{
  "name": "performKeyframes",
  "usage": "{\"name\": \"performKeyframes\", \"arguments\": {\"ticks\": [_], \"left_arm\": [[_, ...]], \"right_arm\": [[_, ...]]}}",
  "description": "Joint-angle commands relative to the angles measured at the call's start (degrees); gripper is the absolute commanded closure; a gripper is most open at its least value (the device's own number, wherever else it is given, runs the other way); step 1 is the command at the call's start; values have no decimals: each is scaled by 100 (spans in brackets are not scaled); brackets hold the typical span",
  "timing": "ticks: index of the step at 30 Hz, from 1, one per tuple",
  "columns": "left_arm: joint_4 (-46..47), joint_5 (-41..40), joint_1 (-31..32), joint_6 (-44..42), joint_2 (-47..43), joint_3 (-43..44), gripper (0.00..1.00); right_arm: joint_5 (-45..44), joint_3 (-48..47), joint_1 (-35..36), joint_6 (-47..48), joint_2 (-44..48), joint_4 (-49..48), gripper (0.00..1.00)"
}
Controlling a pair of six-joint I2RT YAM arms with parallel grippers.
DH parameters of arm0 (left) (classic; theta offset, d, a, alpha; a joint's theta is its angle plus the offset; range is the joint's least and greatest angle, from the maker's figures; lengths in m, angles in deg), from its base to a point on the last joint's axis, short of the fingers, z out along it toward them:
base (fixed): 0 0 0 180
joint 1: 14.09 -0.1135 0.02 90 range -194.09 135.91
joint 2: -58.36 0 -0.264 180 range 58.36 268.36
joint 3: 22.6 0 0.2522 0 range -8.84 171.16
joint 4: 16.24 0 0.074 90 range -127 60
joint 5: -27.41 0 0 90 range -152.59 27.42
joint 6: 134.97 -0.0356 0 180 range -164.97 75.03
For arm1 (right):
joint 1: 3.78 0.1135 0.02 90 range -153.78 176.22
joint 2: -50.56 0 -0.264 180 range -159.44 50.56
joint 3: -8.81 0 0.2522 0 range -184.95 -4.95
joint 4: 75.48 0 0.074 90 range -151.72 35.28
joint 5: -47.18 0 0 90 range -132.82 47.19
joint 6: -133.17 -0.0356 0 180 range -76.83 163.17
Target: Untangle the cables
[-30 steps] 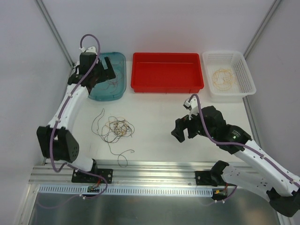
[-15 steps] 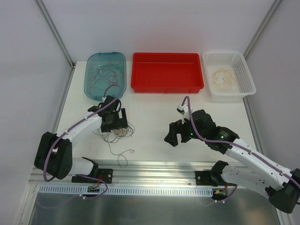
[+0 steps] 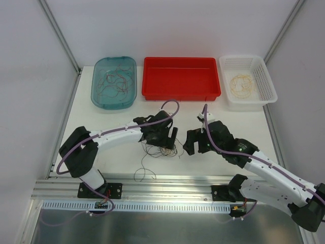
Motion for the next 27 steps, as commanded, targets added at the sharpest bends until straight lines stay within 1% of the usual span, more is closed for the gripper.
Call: {"name": "performKeyframes", "arguments": {"ticks": [1,2,3,4,8,9,12,13,15,16,19,23,25,26,27], "left_arm": [[-93,11,6,110,-635,-60,16],[-102,-7,-3,137,-759,-122,14],[-110,-173,-3,207,-891,-253,13],[-111,-209,6,242,-1119,-315,11],[-154,-350,-20,427,-1419,-544,9],[-163,-342,-29,497,-1437,-597,10],[-154,-272,-29,568,-1288,-589,10],[-154,-254,-29,577,-1157,-562,10],[-154,-227,-29,612,-1025,-457,10],[-146,-227,-29,621,-911,-413,11],[-137,-280,-29,621,-717,-272,11],[-111,-315,-29,612,-436,-140,13],[-93,-306,-29,647,-260,-79,14],[-76,-315,-29,682,-207,-61,14],[-67,-333,-29,700,-94,-52,15]], "right_arm": [[-534,-287,-61,-160,-77,195,1],[-552,-322,-96,-186,-130,195,1],[-561,-400,-175,-212,-304,204,6],[-526,-427,-219,-221,-393,195,9],[-123,-559,-518,-414,-947,2,21],[-35,-559,-605,-450,-1174,-173,27],[282,-612,-703,-686,-1579,-489,36],[518,-638,-712,-748,-1850,-586,37],[643,-639,-720,-897,-2133,-893,41],[739,-647,-712,-933,-2378,-1017,42],[871,-647,-712,-1012,-2739,-1395,44],[837,-674,-720,-1039,-3337,-1668,49],[819,-630,-720,-1065,-3435,-1817,56],[828,-638,-720,-1030,-3470,-1835,65],[819,-647,-712,-1004,-3461,-1835,70]]}}
